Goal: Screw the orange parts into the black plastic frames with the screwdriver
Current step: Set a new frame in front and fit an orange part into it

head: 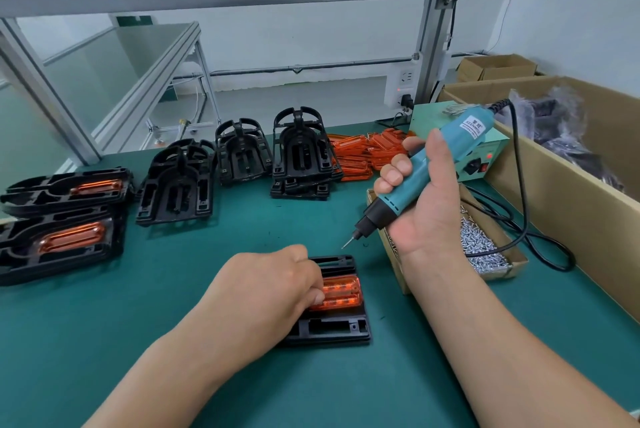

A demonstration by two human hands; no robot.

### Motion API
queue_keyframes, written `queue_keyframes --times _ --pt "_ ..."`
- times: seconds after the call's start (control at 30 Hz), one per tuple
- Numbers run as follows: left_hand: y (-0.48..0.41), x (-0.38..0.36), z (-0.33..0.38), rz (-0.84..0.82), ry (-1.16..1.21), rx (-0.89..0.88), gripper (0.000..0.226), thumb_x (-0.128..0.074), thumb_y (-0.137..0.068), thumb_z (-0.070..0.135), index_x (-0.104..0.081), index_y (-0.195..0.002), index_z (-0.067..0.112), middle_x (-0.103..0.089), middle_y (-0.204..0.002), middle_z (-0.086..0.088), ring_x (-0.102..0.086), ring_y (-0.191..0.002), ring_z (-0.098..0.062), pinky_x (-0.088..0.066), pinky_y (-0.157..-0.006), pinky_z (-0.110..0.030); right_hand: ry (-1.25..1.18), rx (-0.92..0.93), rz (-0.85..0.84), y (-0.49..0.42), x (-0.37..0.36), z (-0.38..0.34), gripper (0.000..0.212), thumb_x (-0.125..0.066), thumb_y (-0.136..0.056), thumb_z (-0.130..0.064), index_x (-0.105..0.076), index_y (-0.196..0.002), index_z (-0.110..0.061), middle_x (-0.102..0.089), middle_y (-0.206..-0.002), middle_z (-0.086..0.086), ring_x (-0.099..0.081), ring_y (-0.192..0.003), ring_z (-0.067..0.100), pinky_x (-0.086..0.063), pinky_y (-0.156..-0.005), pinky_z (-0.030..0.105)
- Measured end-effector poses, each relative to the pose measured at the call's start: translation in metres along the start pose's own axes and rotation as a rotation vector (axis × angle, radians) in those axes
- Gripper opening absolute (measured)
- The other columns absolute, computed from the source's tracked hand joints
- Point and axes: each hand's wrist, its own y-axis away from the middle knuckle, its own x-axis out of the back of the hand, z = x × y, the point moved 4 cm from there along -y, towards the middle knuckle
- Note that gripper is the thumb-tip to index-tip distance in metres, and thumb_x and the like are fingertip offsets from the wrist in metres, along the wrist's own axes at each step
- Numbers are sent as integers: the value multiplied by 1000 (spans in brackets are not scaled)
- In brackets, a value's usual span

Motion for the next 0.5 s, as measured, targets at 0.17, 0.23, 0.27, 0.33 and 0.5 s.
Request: queue_keyframes --times 0.17,0.23,0.27,0.33,0.5 --pt "2 -4 -6 -91 33 71 30 -48 -100 61 -63 -115 39 -46 -93 17 -60 -84 -11 -41 -66 -26 2 2 -3 1 0 -1 28 -62 -103 -43 -64 -94 -17 -49 -68 -3 -49 -57 10 -45 -55 24" --pt "3 -4 -6 -111 32 78 30 -46 -102 60 -64 -111 37 -48 -94 16 -59 -82 -11 -40 -66 -26 0 3 -1 1 -1 -1 28 -61 -104 -42 -64 -94 -17 -49 -68 -3 -49 -57 10 -45 -55 24" --pt "3 -3 -5 -114 17 73 31 -44 -103 58 -64 -111 36 -49 -95 15 -59 -81 -11 -42 -66 -27 -1 5 1 1 -1 -1 28 -61 -104 -42 -64 -94 -17 -48 -68 -3 -48 -57 10 -45 -55 24" --pt "3 -2 -3 -105 -18 58 31 -39 -105 56 -63 -112 36 -50 -99 13 -60 -80 -13 -46 -67 -30 1 9 7 2 -1 -2 28 -60 -104 -42 -63 -94 -17 -48 -69 -3 -48 -57 10 -45 -55 24" --pt "3 6 -8 -76 -36 95 30 -36 -107 54 -60 -115 38 -46 -98 13 -61 -82 -15 -47 -67 -31 -2 13 12 2 -2 -3 29 -61 -104 -43 -63 -94 -16 -48 -69 -3 -48 -57 10 -45 -55 24"
